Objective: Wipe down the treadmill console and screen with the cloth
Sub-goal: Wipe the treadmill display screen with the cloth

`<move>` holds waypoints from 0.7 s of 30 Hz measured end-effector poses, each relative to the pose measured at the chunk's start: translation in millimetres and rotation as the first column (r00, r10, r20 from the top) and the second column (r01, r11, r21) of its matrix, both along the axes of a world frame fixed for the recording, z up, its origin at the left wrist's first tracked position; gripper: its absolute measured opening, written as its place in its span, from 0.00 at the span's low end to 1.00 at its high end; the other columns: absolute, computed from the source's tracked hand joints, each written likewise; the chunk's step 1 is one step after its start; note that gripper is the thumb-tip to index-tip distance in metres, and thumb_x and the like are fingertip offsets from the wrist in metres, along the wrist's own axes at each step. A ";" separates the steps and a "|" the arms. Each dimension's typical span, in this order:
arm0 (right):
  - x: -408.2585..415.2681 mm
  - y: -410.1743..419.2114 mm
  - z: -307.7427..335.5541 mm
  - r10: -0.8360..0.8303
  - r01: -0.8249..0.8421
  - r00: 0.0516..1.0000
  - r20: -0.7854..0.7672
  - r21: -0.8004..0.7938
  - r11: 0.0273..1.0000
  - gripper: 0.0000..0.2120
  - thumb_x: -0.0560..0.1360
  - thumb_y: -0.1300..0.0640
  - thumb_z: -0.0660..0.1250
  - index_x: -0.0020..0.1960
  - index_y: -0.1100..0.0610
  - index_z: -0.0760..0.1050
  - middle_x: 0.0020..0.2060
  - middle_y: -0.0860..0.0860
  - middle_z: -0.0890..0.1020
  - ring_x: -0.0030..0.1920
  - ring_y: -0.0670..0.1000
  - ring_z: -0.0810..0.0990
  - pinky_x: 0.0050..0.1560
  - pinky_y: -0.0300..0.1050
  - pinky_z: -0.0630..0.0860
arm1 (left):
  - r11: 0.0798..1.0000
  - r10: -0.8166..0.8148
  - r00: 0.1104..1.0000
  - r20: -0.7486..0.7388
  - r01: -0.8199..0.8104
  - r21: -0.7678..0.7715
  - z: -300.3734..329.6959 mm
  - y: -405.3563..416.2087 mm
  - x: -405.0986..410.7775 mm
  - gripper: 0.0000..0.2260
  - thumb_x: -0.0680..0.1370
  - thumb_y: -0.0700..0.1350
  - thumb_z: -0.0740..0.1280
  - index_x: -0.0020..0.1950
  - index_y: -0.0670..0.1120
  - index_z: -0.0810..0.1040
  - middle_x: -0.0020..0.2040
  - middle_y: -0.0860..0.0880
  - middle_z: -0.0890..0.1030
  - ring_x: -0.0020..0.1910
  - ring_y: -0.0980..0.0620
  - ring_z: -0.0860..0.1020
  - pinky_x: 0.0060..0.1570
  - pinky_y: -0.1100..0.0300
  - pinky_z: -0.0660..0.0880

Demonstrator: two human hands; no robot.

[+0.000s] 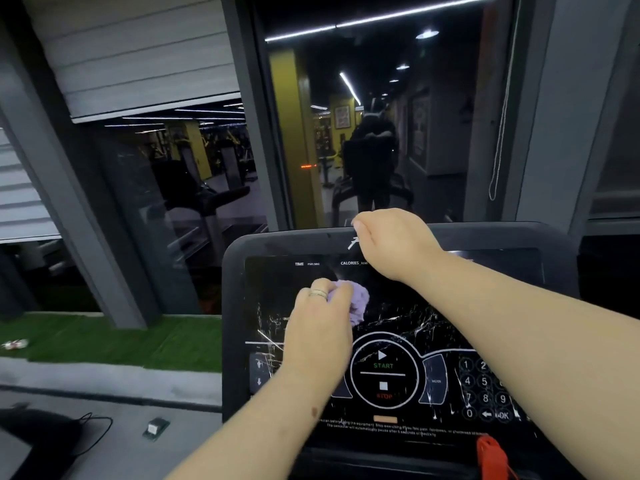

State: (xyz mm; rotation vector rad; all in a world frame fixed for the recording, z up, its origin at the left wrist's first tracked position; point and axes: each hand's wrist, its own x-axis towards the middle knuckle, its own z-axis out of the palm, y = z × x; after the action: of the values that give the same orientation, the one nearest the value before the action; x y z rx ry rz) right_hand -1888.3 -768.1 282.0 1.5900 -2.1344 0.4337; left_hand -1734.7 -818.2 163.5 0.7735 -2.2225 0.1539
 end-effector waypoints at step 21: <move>10.3 -12.4 -16.8 -0.145 0.134 0.972 -0.183 -0.071 0.988 0.13 0.83 0.49 0.53 0.44 0.49 0.73 0.37 0.47 0.80 0.39 0.54 0.78 0.43 0.52 0.76 | 0.997 0.050 0.999 -0.019 -0.051 -0.050 25.0 -65.6 63.0 0.13 0.71 0.36 0.62 0.51 0.46 0.81 0.45 0.46 0.78 0.38 0.42 0.75 0.38 0.51 0.74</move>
State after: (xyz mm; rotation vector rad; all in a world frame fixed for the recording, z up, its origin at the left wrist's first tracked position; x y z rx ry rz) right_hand -1878.1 -780.5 265.2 1.3801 -2.0543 0.2847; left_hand -1671.7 -883.8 188.5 0.8001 -2.1746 0.2262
